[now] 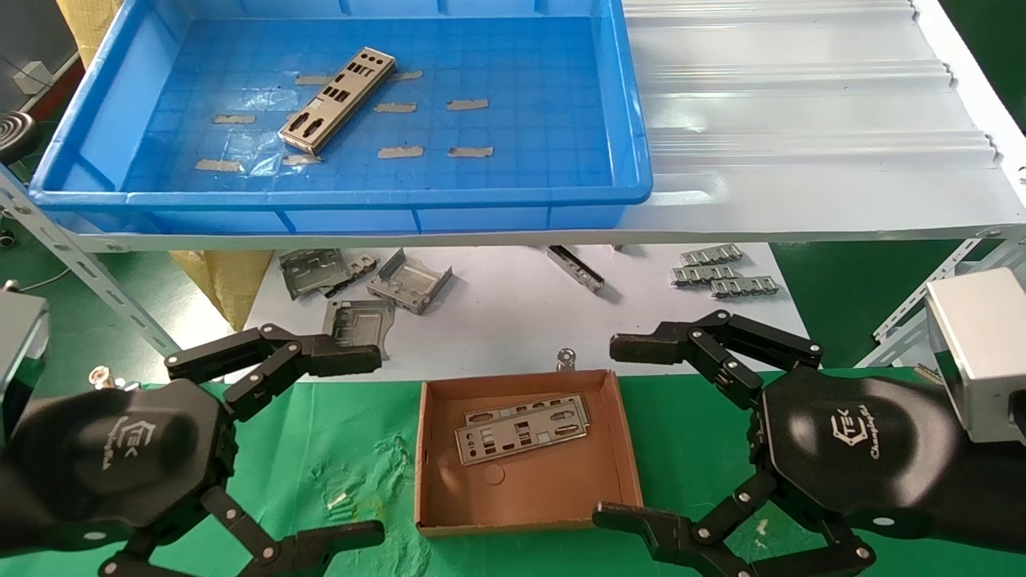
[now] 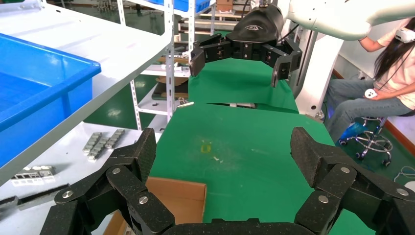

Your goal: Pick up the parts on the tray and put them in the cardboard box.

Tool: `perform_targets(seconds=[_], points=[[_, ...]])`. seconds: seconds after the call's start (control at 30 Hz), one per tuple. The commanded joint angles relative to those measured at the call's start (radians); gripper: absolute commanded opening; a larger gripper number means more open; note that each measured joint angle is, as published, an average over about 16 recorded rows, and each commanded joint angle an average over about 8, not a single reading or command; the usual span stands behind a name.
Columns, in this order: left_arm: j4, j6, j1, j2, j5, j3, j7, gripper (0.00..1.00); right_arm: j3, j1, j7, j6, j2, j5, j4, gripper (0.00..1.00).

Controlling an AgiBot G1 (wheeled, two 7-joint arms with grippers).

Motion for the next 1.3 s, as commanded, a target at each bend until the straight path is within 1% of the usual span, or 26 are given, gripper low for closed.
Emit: perform_targets(seconds=[0.03,1.3], points=[[0.001,0.000,0.000,0.000,0.000,0.000,0.000,1.00,0.000,0.000,0.000,0.000,0.000,0.000,0.000,1.00],[0.003,-0.001,-0.001,0.002,0.001,0.002,0.001,1.00,0.000,0.000,0.000,0.000,0.000,0.000,0.000,1.00]])
